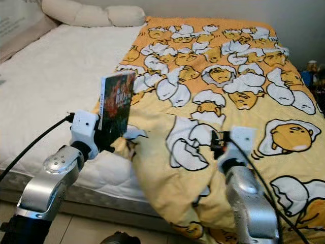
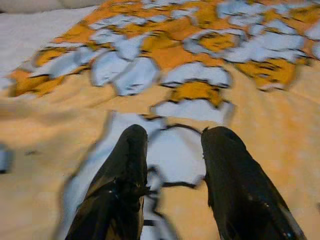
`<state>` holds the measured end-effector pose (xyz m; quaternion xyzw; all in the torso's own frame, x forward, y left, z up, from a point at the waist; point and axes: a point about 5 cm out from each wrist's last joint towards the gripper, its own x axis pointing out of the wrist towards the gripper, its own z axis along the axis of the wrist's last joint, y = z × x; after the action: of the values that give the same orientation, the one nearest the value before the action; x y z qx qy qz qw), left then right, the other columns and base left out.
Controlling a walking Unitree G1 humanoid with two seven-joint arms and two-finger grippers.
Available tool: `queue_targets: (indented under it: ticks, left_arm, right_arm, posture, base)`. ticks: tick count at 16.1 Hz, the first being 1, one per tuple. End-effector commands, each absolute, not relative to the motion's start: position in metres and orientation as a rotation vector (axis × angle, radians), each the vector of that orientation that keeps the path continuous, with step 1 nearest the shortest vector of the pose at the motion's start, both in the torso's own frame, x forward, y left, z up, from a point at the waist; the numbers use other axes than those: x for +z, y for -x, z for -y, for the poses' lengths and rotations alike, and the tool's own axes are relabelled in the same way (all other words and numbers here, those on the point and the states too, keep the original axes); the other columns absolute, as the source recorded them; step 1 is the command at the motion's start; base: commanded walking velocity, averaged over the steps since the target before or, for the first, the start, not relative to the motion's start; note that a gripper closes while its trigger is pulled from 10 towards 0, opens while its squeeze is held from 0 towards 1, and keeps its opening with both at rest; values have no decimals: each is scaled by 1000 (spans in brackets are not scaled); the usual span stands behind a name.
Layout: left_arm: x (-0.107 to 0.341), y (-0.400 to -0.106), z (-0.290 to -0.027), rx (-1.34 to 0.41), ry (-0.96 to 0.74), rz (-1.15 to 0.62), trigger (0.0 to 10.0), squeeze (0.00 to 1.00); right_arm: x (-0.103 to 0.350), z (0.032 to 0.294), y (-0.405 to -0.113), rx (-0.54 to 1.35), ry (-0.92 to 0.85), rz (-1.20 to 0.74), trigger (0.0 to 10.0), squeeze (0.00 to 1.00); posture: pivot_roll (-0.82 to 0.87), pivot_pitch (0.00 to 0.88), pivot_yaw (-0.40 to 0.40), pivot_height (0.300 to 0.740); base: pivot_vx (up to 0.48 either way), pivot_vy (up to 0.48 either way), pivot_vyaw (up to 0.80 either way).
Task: Clean up the room
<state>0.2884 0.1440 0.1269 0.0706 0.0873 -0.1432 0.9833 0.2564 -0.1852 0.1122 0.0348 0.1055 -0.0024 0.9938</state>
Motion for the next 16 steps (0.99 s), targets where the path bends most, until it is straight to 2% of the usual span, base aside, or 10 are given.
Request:
queue_targets:
  ticks: [1,6,9,16]
  left_arm:
    - [142,-292,-144,-268,-146,-105,10000,0]
    - [139,-289,-145,-260,-149,-118,10000,0]
    - [140,-292,-147,-257,-143,-117,10000,0]
    - [137,-292,-152,-236,-160,-123,10000,0]
  right_arm:
    - [114,180,-260,16,-61,-210,10000,0]
    - [108,182,-258,-1,-68,-257,10000,0]
    - [109,181,-258,-1,-71,-258,10000,0]
    - [110,178,-263,36,-45,-255,10000,0]
  posture:
    - [-61,0,50,740]
    - [-65,0,58,740]
    - [-68,0,63,740]
    - [-53,0,46,740]
  base:
    - [0,368,0]
    - [0,399,0]
    - [0,442,-485]
    - [0,480,0]
